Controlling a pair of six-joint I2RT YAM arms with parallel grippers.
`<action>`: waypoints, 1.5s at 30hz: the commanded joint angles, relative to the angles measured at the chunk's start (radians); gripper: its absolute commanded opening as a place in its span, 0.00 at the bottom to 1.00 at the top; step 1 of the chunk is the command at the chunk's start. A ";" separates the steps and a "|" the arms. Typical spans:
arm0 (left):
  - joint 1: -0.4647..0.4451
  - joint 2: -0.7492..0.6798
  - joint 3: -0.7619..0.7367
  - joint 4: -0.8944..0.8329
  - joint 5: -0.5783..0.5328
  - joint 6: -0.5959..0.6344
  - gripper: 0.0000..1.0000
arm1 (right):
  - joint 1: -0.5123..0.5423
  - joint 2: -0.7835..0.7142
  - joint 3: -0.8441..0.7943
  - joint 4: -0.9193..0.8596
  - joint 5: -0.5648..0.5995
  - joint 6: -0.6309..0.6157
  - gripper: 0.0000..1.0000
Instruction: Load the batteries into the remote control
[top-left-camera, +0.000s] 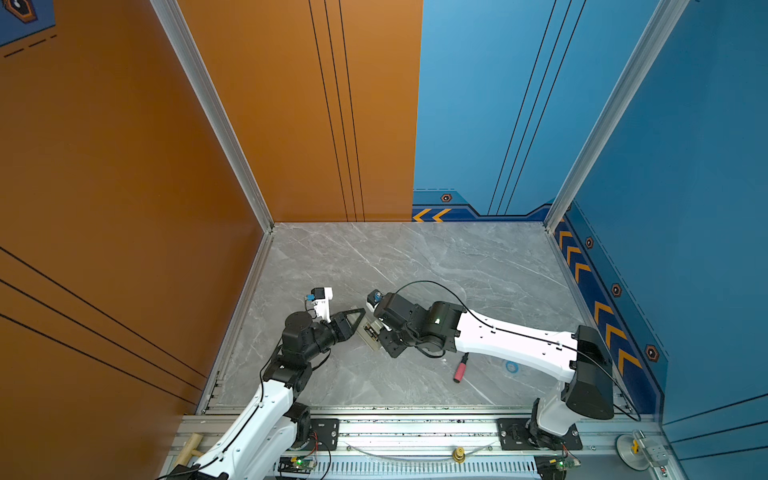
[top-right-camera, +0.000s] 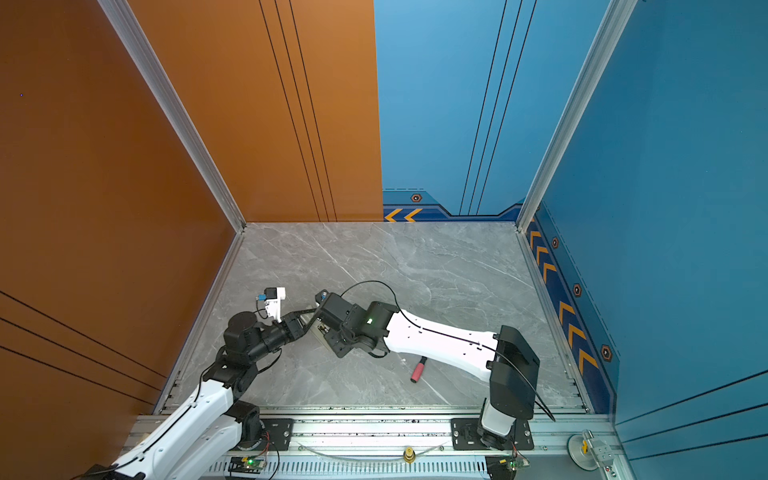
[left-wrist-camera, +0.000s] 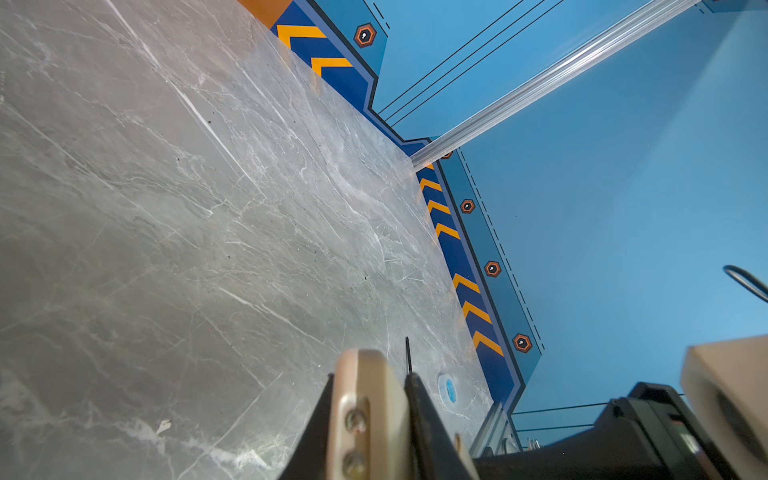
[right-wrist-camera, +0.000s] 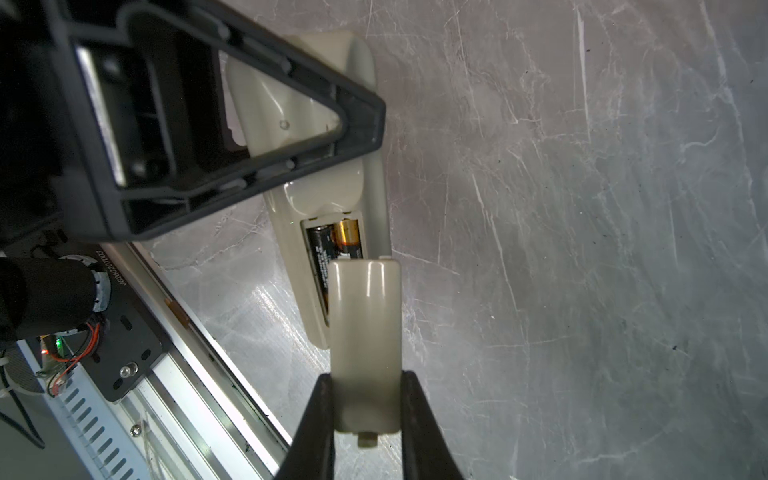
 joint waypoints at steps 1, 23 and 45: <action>-0.007 -0.003 -0.016 0.046 -0.015 -0.012 0.00 | 0.004 0.012 0.036 -0.026 -0.009 -0.006 0.12; -0.009 -0.011 -0.023 0.055 0.007 -0.011 0.00 | 0.002 0.069 0.051 0.015 -0.078 -0.012 0.12; -0.010 -0.024 -0.026 0.054 0.030 -0.012 0.00 | -0.007 0.092 0.062 0.039 -0.086 -0.016 0.10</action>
